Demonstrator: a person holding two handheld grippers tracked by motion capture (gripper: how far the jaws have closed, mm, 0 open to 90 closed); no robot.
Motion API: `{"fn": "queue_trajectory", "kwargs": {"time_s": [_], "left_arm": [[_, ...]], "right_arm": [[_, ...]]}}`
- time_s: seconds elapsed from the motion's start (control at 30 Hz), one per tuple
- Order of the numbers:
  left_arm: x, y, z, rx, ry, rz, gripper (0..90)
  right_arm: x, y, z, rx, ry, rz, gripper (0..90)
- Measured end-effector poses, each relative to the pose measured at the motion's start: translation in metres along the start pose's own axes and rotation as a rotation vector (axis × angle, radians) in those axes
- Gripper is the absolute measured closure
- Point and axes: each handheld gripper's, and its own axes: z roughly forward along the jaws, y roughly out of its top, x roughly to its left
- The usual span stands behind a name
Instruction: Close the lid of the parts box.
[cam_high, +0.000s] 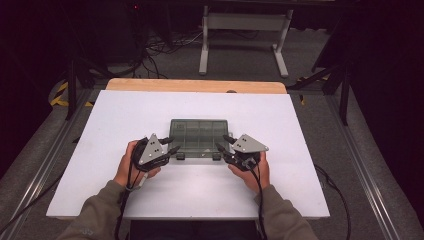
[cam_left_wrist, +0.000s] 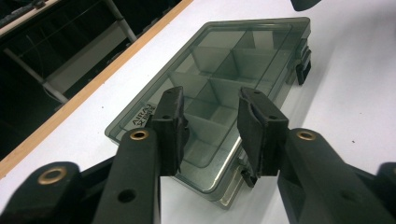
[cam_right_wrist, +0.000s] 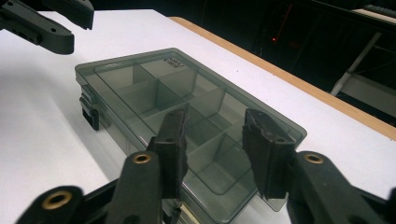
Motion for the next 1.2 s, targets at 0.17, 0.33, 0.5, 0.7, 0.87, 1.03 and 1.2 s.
{"fn": "queue_trajectory", "kwargs": {"time_s": [0.17,0.33,0.5,0.7,0.87,1.03,1.2], "left_arm": [[-0.0004,0.0005,-0.0009,-0.006,0.022,-0.002,53.8],[-0.0014,0.0015,0.0017,-0.005,0.029,0.001,46.3],[-0.0018,0.0018,0.0037,-0.005,0.032,-0.005,35.9],[-0.0018,0.0018,0.0036,-0.015,0.028,-0.024,26.8],[-0.0004,0.0008,0.0052,-0.015,0.030,-0.035,18.4],[-0.0010,0.0016,0.0027,-0.028,0.037,-0.050,11.9],[-0.0023,0.0027,0.0024,-0.030,0.028,-0.044,7.5]], "right_arm": [[-0.0006,0.0006,-0.0013,-0.007,-0.013,0.003,49.3],[-0.0025,0.0006,-0.0023,-0.010,-0.027,0.018,40.8],[-0.0041,-0.0001,-0.0035,-0.013,-0.049,0.036,31.8],[-0.0036,0.0003,-0.0040,-0.018,-0.069,0.042,24.3],[-0.0038,-0.0001,-0.0026,-0.007,-0.085,0.042,19.1],[-0.0035,0.0008,-0.0053,-0.015,-0.087,0.048,16.1],[-0.0028,0.0029,-0.0081,-0.037,-0.089,0.052,11.6]]}}
